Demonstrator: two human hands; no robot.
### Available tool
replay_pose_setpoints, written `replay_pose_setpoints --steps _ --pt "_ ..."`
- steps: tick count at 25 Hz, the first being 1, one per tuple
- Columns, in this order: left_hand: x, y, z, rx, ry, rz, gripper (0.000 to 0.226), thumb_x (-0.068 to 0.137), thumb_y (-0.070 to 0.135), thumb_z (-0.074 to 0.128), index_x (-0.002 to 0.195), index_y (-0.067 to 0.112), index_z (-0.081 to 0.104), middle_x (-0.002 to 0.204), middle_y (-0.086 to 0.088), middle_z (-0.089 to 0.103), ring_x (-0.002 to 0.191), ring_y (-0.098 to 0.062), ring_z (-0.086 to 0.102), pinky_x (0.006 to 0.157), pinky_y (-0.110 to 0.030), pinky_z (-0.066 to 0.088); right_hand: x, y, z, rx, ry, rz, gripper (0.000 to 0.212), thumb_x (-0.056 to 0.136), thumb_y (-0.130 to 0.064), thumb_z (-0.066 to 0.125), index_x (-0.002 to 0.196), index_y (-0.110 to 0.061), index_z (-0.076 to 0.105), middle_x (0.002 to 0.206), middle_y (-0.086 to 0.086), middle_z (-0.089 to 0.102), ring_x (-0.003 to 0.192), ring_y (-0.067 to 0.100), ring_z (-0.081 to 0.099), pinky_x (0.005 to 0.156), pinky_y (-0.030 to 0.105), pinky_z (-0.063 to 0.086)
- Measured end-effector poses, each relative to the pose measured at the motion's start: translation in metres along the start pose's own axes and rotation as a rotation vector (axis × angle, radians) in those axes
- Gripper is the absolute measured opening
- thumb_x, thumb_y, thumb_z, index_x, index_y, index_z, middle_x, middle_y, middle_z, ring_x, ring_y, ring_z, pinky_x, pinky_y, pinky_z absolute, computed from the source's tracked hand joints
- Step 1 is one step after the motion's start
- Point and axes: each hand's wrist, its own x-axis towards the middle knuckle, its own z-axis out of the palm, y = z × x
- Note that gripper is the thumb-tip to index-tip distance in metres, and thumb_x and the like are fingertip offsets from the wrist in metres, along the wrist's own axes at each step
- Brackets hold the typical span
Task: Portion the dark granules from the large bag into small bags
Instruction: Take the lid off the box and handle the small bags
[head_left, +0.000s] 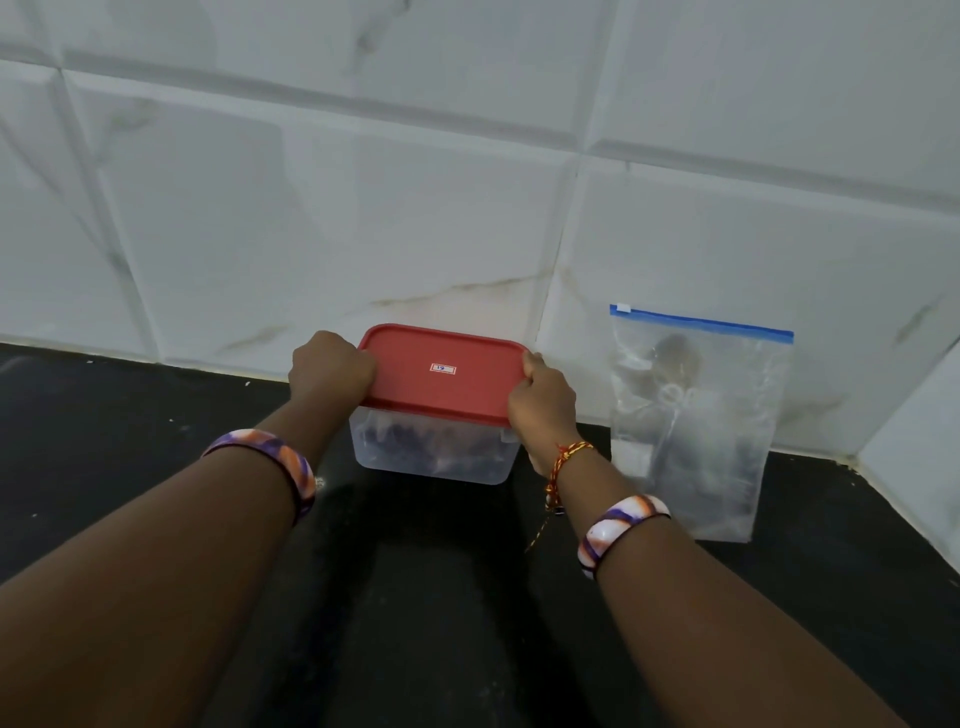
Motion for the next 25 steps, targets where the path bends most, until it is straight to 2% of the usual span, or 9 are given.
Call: replay_pose_setpoints --steps 2,5,7,11,14,16,20,23,25 --pt "0.0 0.002 -0.002 0.011 -0.015 -0.014 0.023 0.086 0.009 0.048 0.064 0.004 0.042 0.066 -0.01 0.044 0.069 -0.03 0.049 0.07 -0.034 0.043 0.001 -0.003 -0.003 -0.124 -0.024 -0.02 0.042 0.099 -0.013 0.033 0.141 -0.008 0.033 0.14 0.012 0.044 0.124 0.032 0.047 0.099 0.037 0.047" --pt "0.008 0.007 -0.005 0.028 -0.069 0.005 0.024 0.086 0.01 0.046 0.064 0.005 0.04 0.084 -0.017 0.052 0.087 -0.04 0.058 0.08 -0.038 0.049 0.003 -0.008 -0.004 -0.34 -0.011 -0.062 0.031 0.096 -0.015 0.043 0.125 -0.005 0.049 0.124 0.013 0.056 0.112 0.03 0.055 0.091 0.032 0.047" --pt "0.012 0.013 -0.004 0.096 -0.104 0.055 0.02 0.089 0.01 0.043 0.071 0.001 0.046 0.096 -0.022 0.055 0.099 -0.041 0.058 0.082 -0.037 0.047 0.004 -0.011 -0.005 -0.408 -0.026 -0.074 0.026 0.093 -0.016 0.05 0.116 -0.003 0.055 0.119 0.015 0.059 0.107 0.03 0.057 0.088 0.032 0.048" --pt "0.018 0.015 0.005 0.21 -0.116 0.14 0.021 0.093 0.016 0.04 0.093 0.0 0.052 0.118 -0.023 0.056 0.102 -0.037 0.054 0.078 -0.035 0.038 0.001 -0.016 -0.011 -0.552 -0.125 -0.113 0.036 0.079 -0.008 0.068 0.112 -0.001 0.055 0.117 0.016 0.058 0.107 0.032 0.057 0.087 0.034 0.049" --pt "0.031 0.009 0.011 0.186 -0.092 0.113 0.033 0.094 0.02 0.04 0.113 -0.004 0.053 0.124 -0.024 0.053 0.112 -0.04 0.052 0.083 -0.035 0.038 0.003 -0.014 -0.009 -0.564 -0.103 -0.141 0.028 0.083 -0.007 0.062 0.11 0.001 0.055 0.115 0.018 0.058 0.105 0.032 0.057 0.085 0.033 0.048" --pt "0.038 0.008 0.013 0.164 -0.073 0.106 0.033 0.093 0.021 0.041 0.113 -0.003 0.053 0.125 -0.024 0.054 0.114 -0.041 0.051 0.084 -0.035 0.039 0.004 -0.011 -0.007 -0.557 -0.083 -0.139 0.03 0.083 -0.009 0.063 0.111 -0.001 0.055 0.115 0.016 0.058 0.105 0.031 0.056 0.086 0.033 0.047" --pt "0.031 0.003 0.017 0.132 -0.038 0.087 0.025 0.094 0.026 0.041 0.1 0.003 0.051 0.121 -0.024 0.055 0.109 -0.041 0.053 0.08 -0.035 0.037 0.005 -0.006 -0.003 -0.519 -0.048 -0.129 0.033 0.086 -0.014 0.061 0.115 -0.002 0.053 0.118 0.016 0.057 0.108 0.032 0.056 0.091 0.035 0.047" --pt "0.029 0.007 0.011 0.146 -0.091 0.096 0.038 0.096 0.026 0.04 0.115 -0.003 0.053 0.126 -0.024 0.054 0.114 -0.04 0.052 0.085 -0.036 0.039 0.007 -0.007 -0.003 -0.492 -0.084 -0.111 0.036 0.084 -0.011 0.063 0.116 -0.003 0.052 0.12 0.015 0.055 0.109 0.032 0.055 0.09 0.036 0.048" --pt "0.024 0.015 0.003 0.188 -0.1 0.119 0.038 0.096 0.021 0.038 0.118 -0.005 0.053 0.13 -0.024 0.051 0.119 -0.04 0.049 0.089 -0.036 0.039 0.003 -0.008 -0.006 -0.458 -0.092 -0.11 0.031 0.089 -0.012 0.054 0.119 -0.004 0.051 0.122 0.014 0.053 0.11 0.032 0.055 0.091 0.038 0.047"
